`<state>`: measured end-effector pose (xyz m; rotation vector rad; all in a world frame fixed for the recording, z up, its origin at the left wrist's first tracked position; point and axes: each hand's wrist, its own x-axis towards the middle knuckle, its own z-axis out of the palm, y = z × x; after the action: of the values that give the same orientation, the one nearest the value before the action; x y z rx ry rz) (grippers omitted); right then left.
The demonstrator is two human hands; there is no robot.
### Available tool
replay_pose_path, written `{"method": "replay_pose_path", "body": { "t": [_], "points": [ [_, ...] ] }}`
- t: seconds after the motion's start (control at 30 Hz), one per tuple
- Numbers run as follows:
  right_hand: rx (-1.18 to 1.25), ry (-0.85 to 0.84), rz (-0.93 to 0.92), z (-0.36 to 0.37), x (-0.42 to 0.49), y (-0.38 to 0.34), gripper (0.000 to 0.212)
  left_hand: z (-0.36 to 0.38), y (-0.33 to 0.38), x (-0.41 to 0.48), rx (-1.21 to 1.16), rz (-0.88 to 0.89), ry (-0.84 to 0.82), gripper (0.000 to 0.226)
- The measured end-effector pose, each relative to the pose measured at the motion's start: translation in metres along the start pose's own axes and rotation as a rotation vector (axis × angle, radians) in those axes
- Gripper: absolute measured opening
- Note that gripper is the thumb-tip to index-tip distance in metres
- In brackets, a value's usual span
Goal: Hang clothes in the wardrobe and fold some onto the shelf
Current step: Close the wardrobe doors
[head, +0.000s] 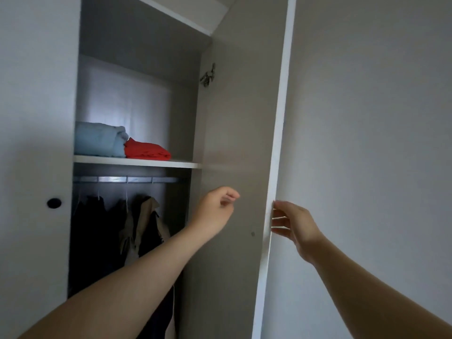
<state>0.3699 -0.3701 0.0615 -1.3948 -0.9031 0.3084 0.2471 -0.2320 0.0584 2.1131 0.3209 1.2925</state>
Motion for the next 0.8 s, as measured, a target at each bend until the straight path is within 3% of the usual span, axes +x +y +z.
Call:
{"method": "replay_pose_path", "body": {
  "t": [0.3, 0.53, 0.6, 0.73, 0.8],
  "points": [
    [0.044, -0.371, -0.055, 0.087, -0.001, 0.0, 0.022, -0.079, -0.022, -0.023, 0.142, -0.012, 0.344, 0.043],
    [-0.02, -0.514, -0.149, 0.177, -0.006, 0.01, 0.066, -0.152, -0.051, -0.049, 0.37, -0.059, 0.452, 0.035],
    [-0.112, -0.494, -0.195, 0.202, -0.007, 0.017, 0.057, -0.171, -0.059, -0.056, 0.479, -0.067, 0.437, 0.032],
    [-0.168, -0.5, -0.131, 0.255, -0.004, 0.026, 0.01, -0.214, -0.077, -0.064, 0.656, -0.11, 0.422, 0.033],
    [-0.159, -0.469, -0.106, 0.282, 0.004, 0.026, 0.006, -0.235, -0.089, -0.063, 0.736, -0.152, 0.393, 0.038]
  ]
}}
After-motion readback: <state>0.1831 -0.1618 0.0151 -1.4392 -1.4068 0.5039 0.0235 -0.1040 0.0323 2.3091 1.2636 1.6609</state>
